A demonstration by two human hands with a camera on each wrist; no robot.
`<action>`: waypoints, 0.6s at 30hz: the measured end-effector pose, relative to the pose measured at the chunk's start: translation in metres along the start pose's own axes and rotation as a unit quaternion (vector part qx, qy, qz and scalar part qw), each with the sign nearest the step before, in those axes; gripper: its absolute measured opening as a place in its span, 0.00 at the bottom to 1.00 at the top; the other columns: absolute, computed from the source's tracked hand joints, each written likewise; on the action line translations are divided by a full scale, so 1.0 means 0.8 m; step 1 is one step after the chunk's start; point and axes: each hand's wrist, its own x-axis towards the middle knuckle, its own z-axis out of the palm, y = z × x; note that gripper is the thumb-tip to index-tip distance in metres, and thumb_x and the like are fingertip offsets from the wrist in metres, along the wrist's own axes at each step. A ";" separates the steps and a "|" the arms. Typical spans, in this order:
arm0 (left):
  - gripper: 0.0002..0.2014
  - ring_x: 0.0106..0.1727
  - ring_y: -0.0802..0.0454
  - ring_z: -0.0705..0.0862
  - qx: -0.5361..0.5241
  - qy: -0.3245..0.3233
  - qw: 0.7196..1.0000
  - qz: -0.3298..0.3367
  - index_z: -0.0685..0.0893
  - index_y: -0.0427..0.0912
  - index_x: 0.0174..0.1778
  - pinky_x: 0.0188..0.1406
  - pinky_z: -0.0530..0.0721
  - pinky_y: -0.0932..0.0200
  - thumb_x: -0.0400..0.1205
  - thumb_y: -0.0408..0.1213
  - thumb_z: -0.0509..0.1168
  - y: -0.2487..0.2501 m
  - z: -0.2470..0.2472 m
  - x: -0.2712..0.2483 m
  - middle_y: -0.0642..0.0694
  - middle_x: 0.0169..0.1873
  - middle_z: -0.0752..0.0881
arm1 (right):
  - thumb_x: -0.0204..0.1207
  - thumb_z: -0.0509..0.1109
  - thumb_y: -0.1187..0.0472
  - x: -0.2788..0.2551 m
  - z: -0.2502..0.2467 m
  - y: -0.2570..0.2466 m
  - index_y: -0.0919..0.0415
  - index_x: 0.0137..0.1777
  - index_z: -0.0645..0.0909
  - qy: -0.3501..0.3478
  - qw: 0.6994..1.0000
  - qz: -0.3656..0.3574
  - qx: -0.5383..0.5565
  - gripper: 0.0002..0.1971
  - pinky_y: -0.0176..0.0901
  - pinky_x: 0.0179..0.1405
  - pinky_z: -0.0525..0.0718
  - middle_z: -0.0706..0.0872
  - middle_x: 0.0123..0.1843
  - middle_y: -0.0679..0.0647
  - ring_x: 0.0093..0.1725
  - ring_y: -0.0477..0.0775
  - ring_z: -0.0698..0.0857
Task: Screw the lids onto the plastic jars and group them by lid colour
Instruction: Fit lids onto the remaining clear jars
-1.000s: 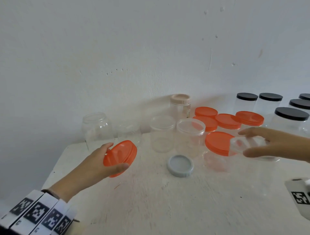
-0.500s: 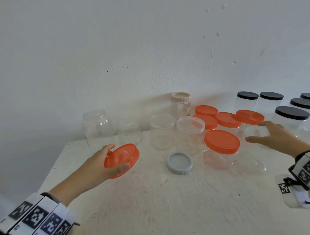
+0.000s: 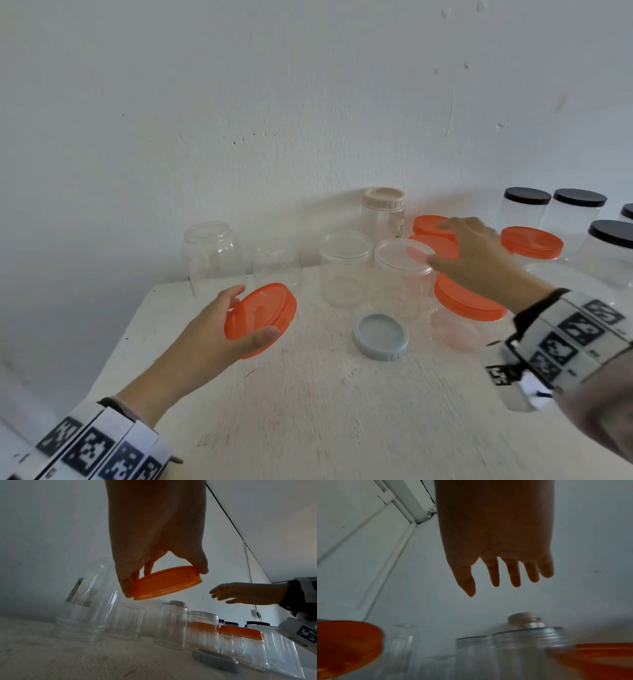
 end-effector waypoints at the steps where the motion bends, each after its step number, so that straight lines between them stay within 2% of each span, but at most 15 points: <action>1: 0.56 0.61 0.56 0.73 -0.001 0.003 1.000 0.000 0.57 0.61 0.80 0.50 0.76 0.62 0.57 0.80 0.64 -0.002 0.000 0.001 0.56 0.74 0.69 | 0.75 0.72 0.52 0.001 0.011 -0.023 0.54 0.76 0.70 -0.004 0.999 -0.040 0.020 0.29 0.56 0.72 0.67 0.71 0.75 0.59 0.74 0.62 0.67; 4: 0.53 0.61 0.57 0.73 -0.003 0.013 1.000 -0.001 0.57 0.62 0.80 0.52 0.76 0.59 0.59 0.76 0.66 -0.009 -0.001 0.003 0.55 0.75 0.69 | 0.77 0.71 0.52 0.010 0.050 -0.084 0.55 0.76 0.70 -0.027 0.988 -0.138 0.065 0.28 0.44 0.67 0.65 0.71 0.75 0.54 0.75 0.56 0.66; 6: 0.54 0.62 0.57 0.72 -0.011 0.019 1.000 -0.006 0.58 0.62 0.80 0.54 0.76 0.58 0.57 0.75 0.67 -0.012 -0.003 0.003 0.58 0.72 0.69 | 0.77 0.70 0.53 0.020 0.080 -0.121 0.56 0.77 0.69 -0.059 0.977 -0.185 0.086 0.28 0.42 0.68 0.64 0.70 0.75 0.54 0.75 0.56 0.66; 8: 0.55 0.62 0.57 0.72 -0.018 0.026 0.999 -0.012 0.58 0.62 0.80 0.55 0.75 0.59 0.56 0.75 0.67 -0.015 -0.006 0.002 0.61 0.68 0.68 | 0.78 0.69 0.53 0.034 0.110 -0.151 0.57 0.77 0.68 -0.096 0.970 -0.201 0.094 0.29 0.42 0.68 0.65 0.70 0.75 0.55 0.75 0.56 0.65; 10: 0.54 0.62 0.57 0.73 -0.028 0.037 0.999 -0.016 0.59 0.62 0.79 0.55 0.75 0.59 0.57 0.74 0.69 -0.018 -0.009 0.001 0.62 0.65 0.68 | 0.78 0.68 0.53 0.048 0.137 -0.176 0.58 0.78 0.67 -0.128 0.967 -0.200 0.092 0.29 0.42 0.67 0.65 0.69 0.75 0.56 0.75 0.57 0.65; 13: 0.55 0.63 0.56 0.73 -0.052 0.046 0.997 -0.029 0.61 0.61 0.79 0.55 0.76 0.59 0.55 0.74 0.69 -0.023 -0.014 0.001 0.61 0.65 0.68 | 0.79 0.67 0.50 0.069 0.169 -0.203 0.61 0.78 0.64 -0.172 0.968 -0.173 0.051 0.31 0.51 0.70 0.70 0.68 0.76 0.59 0.76 0.60 0.65; 15: 0.55 0.63 0.56 0.73 -0.062 0.047 0.996 -0.038 0.61 0.60 0.79 0.55 0.75 0.59 0.56 0.73 0.70 -0.026 -0.017 0.002 0.61 0.65 0.68 | 0.79 0.67 0.46 0.082 0.182 -0.215 0.62 0.80 0.61 -0.201 0.969 -0.145 0.010 0.35 0.56 0.70 0.70 0.66 0.77 0.60 0.77 0.61 0.64; 18: 0.58 0.63 0.57 0.73 -0.067 0.052 0.995 -0.048 0.60 0.61 0.79 0.54 0.75 0.60 0.51 0.77 0.68 -0.031 -0.022 0.004 0.62 0.65 0.68 | 0.78 0.67 0.40 0.097 0.194 -0.223 0.62 0.81 0.56 -0.226 0.967 -0.109 -0.028 0.40 0.57 0.69 0.69 0.63 0.78 0.63 0.78 0.64 0.63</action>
